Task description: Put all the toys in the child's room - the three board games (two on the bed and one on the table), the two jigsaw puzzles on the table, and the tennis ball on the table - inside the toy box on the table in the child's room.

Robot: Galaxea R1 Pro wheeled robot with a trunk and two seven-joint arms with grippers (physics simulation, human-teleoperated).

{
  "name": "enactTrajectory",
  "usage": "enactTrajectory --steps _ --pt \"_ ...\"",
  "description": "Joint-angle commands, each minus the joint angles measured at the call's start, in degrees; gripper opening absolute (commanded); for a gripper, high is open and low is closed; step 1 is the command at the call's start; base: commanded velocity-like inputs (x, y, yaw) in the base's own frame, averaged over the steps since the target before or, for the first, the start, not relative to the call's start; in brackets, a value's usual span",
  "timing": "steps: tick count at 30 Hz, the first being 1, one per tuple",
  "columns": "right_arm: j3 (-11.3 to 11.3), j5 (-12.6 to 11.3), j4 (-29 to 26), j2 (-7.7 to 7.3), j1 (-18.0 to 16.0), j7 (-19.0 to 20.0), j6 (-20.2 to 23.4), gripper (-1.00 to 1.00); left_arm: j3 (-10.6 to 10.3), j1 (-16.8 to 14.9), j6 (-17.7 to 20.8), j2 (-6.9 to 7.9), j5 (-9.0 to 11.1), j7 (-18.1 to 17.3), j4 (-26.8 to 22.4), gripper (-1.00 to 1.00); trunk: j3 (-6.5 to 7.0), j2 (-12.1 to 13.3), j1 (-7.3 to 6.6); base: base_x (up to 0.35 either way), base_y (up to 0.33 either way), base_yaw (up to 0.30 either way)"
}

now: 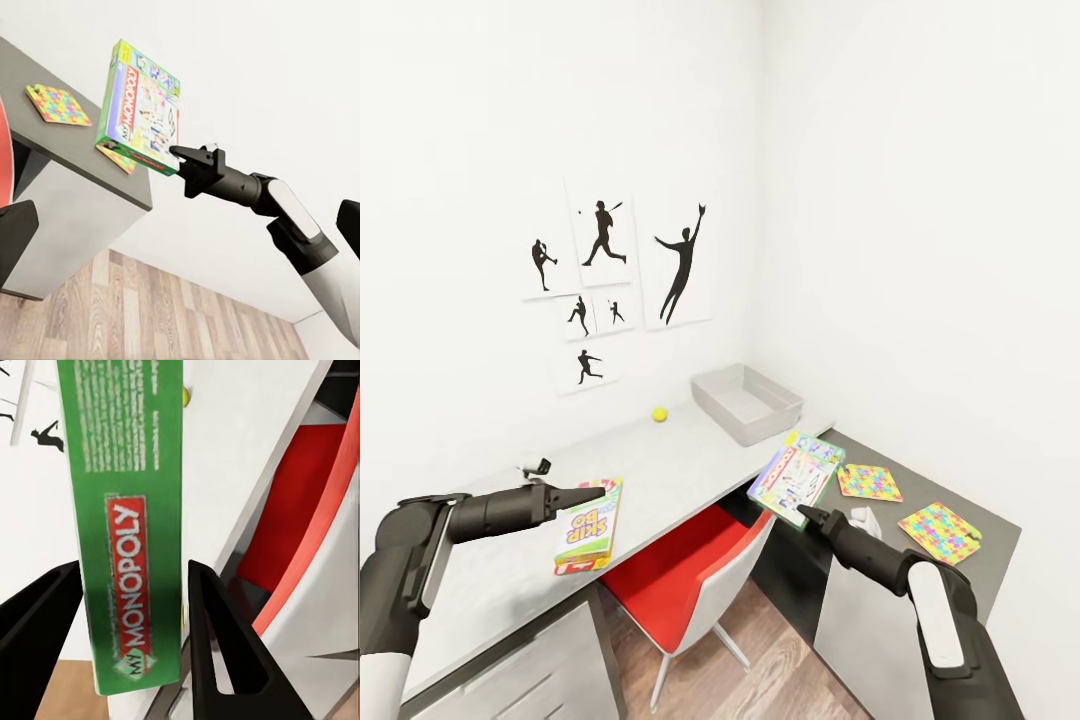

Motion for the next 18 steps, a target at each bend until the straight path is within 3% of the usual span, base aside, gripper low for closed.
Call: enactTrajectory --steps 1,8,14,16,18 --pt "-0.20 0.35 -0.01 0.05 -0.02 0.48 0.29 -1.00 -0.01 -0.01 0.60 -0.01 -0.09 -0.23 -0.01 1.00 -0.03 -0.05 0.02 0.000 0.000 0.000" --pt "-0.21 0.27 0.03 0.01 0.07 0.49 0.43 -1.00 -0.03 -0.01 0.61 -0.09 -0.27 -0.23 -0.03 1.00 -0.03 -0.05 0.02 0.000 0.000 0.000" --pt "1.25 0.24 -1.06 0.68 -0.95 0.10 1.12 -1.00 -0.09 -0.01 0.61 -0.13 -0.58 -0.23 -0.03 1.00 -0.03 -0.05 0.02 0.000 0.000 0.000" --pt "1.74 0.20 -1.14 0.72 -3.45 -0.14 2.12 -1.00 -0.06 -0.01 0.61 -0.10 -0.61 -0.23 0.02 1.00 -0.03 -0.05 0.02 0.000 0.000 0.000" --pt "2.07 0.20 0.14 0.75 -8.74 -1.48 4.61 -1.00 -0.05 -0.03 0.61 -0.07 -0.64 -0.23 0.42 1.00 -0.03 -0.05 0.02 0.000 0.000 0.000"
